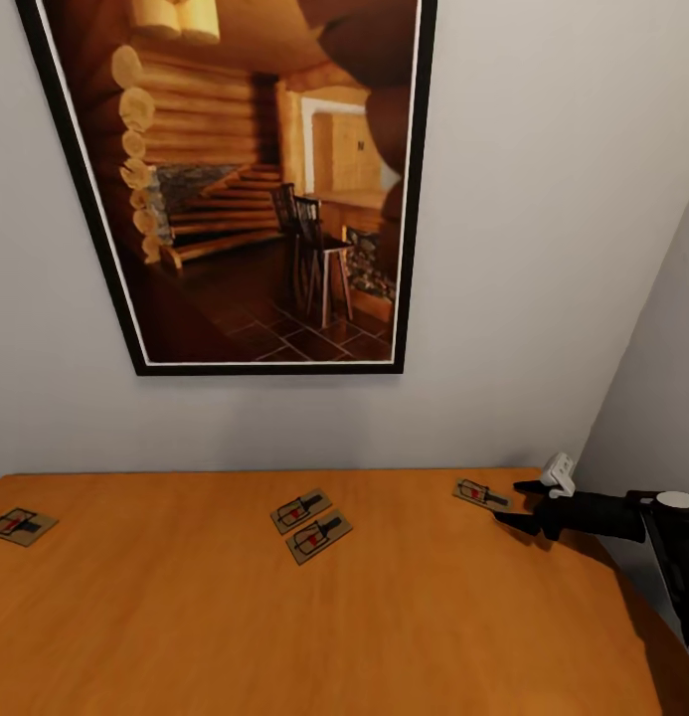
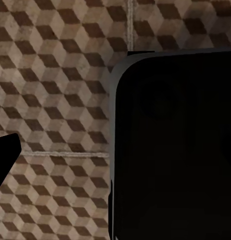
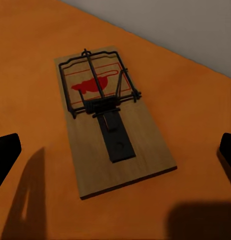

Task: Take the four mousetraps from the cabinet in the bathroom and place them on the bathroom floor. Make sure all four end up on the same floor surface, and ensure that at least two of them are either under or directly next to the same bathroom sink.

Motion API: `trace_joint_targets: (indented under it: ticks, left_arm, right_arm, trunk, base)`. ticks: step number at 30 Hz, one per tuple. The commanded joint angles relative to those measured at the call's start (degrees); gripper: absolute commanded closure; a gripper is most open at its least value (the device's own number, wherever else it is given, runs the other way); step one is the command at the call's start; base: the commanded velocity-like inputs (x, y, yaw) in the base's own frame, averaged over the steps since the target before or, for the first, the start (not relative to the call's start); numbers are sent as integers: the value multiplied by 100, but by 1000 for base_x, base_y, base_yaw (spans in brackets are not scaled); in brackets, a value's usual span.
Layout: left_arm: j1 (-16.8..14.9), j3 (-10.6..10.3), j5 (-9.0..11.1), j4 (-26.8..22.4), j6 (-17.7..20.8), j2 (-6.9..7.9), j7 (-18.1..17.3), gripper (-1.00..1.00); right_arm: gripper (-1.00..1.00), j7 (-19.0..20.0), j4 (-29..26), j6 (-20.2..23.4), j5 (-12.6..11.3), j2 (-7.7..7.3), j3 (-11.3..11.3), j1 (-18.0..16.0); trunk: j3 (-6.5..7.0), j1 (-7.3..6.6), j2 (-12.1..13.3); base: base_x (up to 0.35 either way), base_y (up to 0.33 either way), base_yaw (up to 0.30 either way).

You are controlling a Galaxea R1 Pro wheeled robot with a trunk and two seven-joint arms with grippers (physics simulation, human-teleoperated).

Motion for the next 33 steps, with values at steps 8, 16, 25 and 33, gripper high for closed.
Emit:
trace_joint_targets:
  ticks: [8, 16, 25, 33]
  left_arm:
    - [-4, -2, -4, 11, -30, -1, 16, -100]
    - [-4, -2, -4, 11, -30, 1, 16, -100]
    - [-4, -2, -4, 11, -30, 2, 16, -100]
    - [-4, -1, -4, 11, -30, 1, 16, -100]
  right_arm:
    - [-100, 33, -7, 60, 30, 0, -1, -5]
    - [-100, 36, -8, 60, 31, -1, 0, -5]
    - [-100, 40, -6, 60, 29, -1, 0, -5]
    - [-100, 41, -6, 60, 28, -1, 0, -3]
  trunk:
    - [-5, 0, -3]
    - [-5, 0, -3]
    - [-5, 0, -3]
    - [-5, 0, -3]
  base:
    - [0, 0, 0]
    - [0, 0, 0]
    - [0, 0, 0]
    - [0, 0, 0]
